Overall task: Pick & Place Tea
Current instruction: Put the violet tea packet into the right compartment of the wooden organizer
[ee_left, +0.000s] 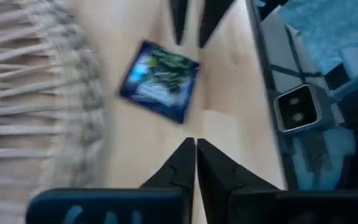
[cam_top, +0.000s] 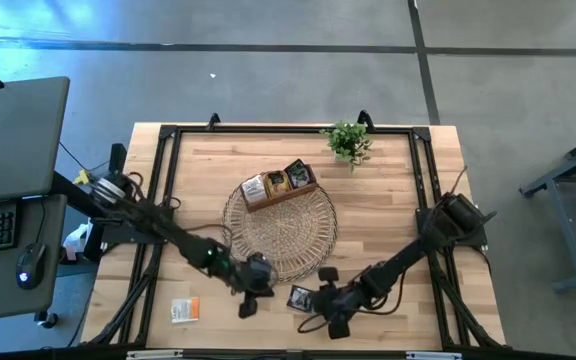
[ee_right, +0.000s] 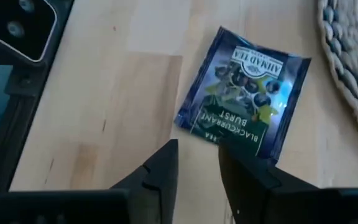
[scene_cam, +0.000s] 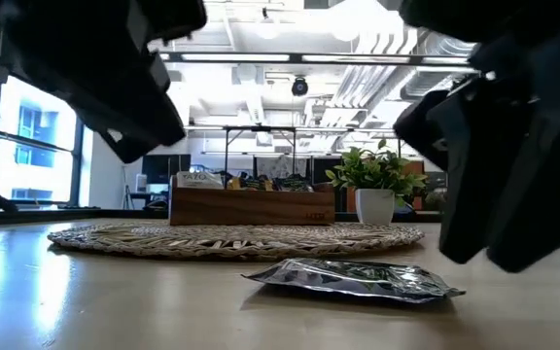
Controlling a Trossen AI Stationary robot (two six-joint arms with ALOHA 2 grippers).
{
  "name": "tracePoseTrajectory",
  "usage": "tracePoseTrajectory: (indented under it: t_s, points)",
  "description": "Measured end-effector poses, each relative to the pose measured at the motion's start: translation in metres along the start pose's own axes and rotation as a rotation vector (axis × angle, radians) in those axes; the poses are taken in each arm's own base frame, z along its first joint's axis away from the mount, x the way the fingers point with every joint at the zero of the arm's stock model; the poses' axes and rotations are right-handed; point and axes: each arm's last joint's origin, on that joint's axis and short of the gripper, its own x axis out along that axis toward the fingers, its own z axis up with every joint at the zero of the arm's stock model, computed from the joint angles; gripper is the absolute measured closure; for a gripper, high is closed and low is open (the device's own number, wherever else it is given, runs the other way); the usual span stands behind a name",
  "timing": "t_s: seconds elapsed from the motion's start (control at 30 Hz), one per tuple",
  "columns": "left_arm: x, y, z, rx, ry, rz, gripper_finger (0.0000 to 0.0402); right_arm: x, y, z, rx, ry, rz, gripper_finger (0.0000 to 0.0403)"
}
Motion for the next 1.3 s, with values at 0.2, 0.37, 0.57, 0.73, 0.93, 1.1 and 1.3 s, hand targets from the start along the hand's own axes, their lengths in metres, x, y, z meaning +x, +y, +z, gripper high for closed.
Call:
tracePoseTrajectory:
  t_s: [0.2, 0.37, 0.57, 0.73, 0.93, 1.1, 1.3]
  points:
    - [0.043, 0.004, -0.002, -0.085, 0.060, 0.049, 0.0394, -0.004, 0.009, -0.008, -0.044, -0.024, -0.105, 0.0274]
    - [0.067, 0.014, 0.006, -0.115, 0.104, 0.048, 0.0399, -0.003, 0.002, -0.014, -0.068, 0.029, -0.182, 0.0261]
    - [0.080, 0.022, 0.012, -0.140, 0.138, 0.011, 0.0401, 0.019, -0.010, -0.012, -0.212, 0.034, -0.165, 0.0246]
    - [0.082, 0.023, 0.013, -0.163, 0.139, 0.011, 0.0401, 0.025, -0.012, -0.012, -0.359, 0.007, -0.220, 0.0248]
    - [0.082, 0.023, 0.012, -0.179, 0.142, 0.007, 0.0401, 0.023, -0.005, -0.011, -0.473, -0.035, -0.254, 0.0260]
    - [0.083, 0.023, 0.012, -0.197, 0.152, 0.001, 0.0401, 0.012, 0.008, -0.016, -0.517, -0.022, -0.231, 0.0282]
    - [0.083, 0.023, 0.013, -0.196, 0.140, -0.018, 0.0402, 0.007, 0.011, -0.021, -0.553, 0.017, -0.249, 0.0337]
